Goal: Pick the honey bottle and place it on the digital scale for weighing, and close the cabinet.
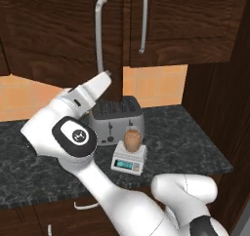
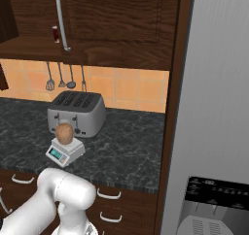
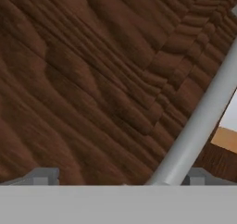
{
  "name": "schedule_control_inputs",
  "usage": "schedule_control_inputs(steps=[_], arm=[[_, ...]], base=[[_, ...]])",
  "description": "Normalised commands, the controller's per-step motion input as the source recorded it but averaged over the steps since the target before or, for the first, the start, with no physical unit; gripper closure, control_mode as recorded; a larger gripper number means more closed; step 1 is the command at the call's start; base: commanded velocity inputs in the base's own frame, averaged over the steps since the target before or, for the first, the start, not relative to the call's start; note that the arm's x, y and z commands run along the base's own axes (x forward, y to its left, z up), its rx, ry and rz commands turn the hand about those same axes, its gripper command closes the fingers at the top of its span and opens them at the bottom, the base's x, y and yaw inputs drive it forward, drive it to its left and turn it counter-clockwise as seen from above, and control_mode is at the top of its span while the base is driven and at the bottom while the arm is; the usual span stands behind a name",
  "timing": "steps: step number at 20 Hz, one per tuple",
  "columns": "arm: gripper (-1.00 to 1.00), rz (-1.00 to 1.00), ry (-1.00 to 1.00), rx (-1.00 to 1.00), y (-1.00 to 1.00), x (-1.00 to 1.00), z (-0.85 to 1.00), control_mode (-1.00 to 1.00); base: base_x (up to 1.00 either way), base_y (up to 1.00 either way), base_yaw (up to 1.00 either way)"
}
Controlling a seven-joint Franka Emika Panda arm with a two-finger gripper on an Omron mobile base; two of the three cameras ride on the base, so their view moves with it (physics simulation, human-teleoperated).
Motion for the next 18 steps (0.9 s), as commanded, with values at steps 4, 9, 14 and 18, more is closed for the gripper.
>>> schedule_control_inputs(steps=[4,9,14,18], arm=[[-1.00,0.01,0.08,0.05,-0.26,1.00,0.00,-1.00],[-1.00,0.03,0.01,0.00,-0.13,1.00,0.00,-1.00],[-1.00,0.00,-0.01,0.00,-0.01,1.00,0.00,-1.00],[-1.00,0.00,0.00,0.00,0.00,1.00,0.00,-1.00]], base=[[0.00,0.00,0.00],[0.00,0.00,0.00],[0.00,0.00,0.00],[0.00,0.00,0.00]])
